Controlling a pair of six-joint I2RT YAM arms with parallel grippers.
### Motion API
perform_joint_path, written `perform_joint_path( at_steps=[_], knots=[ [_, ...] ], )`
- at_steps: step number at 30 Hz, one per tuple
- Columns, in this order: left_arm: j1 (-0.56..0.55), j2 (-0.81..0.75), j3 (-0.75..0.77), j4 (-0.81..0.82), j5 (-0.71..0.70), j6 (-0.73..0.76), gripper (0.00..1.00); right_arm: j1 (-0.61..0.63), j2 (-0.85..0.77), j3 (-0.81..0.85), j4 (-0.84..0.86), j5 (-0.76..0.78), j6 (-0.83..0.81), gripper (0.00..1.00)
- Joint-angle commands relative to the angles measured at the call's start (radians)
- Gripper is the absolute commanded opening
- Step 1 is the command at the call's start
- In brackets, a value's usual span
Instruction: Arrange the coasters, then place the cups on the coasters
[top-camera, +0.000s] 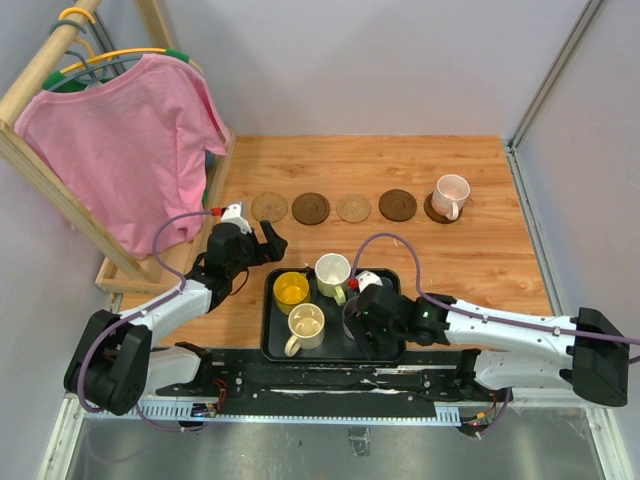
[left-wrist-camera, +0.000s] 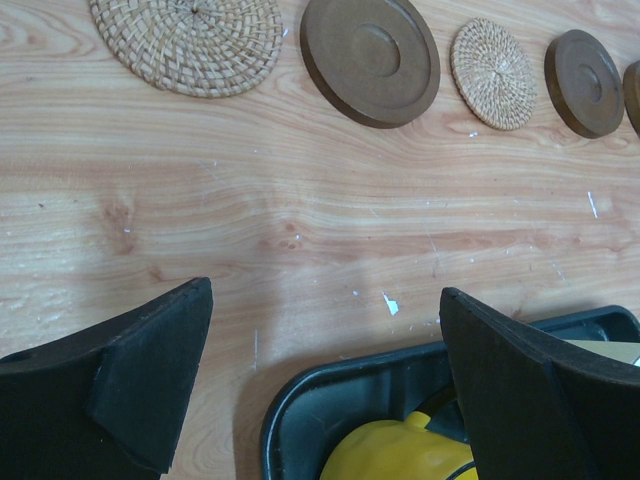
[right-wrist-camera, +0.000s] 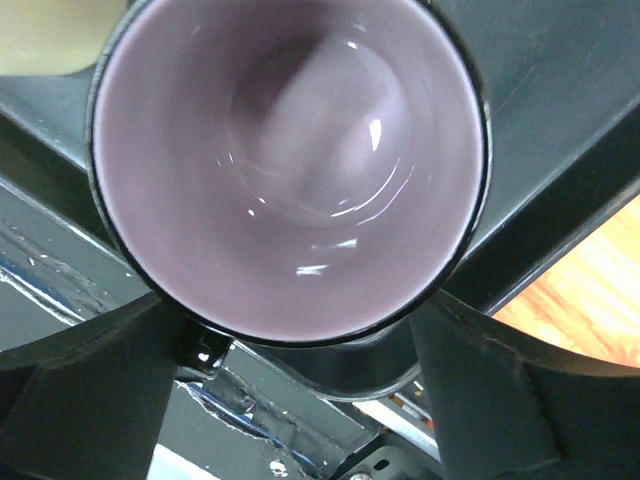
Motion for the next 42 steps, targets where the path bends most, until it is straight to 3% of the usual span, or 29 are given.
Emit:
perform_joint_path(
  at_steps=[1, 11, 32, 35, 37, 38, 42],
  knots=[
    [-0.001, -0.016, -0.02, 0.042, 0.011, -0.007, 1.0, 0.038, 0.03, 0.006, -0.065, 0.085, 0.07, 0.83],
    [-0.002, -0.016, -0.039, 0.056, 0.017, -0.011, 1.0, 0.046, -0.033, -0.057, -0.019, 0.108, 0.115, 0.55],
    [-0.001, -0.037, -0.055, 0.054, 0.018, -0.01, 1.0, 0.047, -0.055, -0.111, 0.129, 0.095, 0.106, 0.33],
    [-0.002, -0.042, -0.057, 0.054, 0.017, -0.01, 1.0, 0.047, -0.052, -0.118, 0.132, 0.094, 0.11, 0.23],
    [-0.002, -0.043, -0.056, 0.053, 0.015, -0.009, 0.99, 0.047, -0.053, -0.12, 0.131, 0.094, 0.112, 0.07],
    [-0.001, -0.044, -0.057, 0.053, 0.015, -0.01, 1.0, 0.047, -0.053, -0.122, 0.127, 0.093, 0.111, 0.04],
    [-0.001, -0.04, -0.056, 0.056, 0.016, -0.01, 1.0, 0.047, -0.056, -0.121, 0.111, 0.086, 0.104, 0.01]
  ],
)
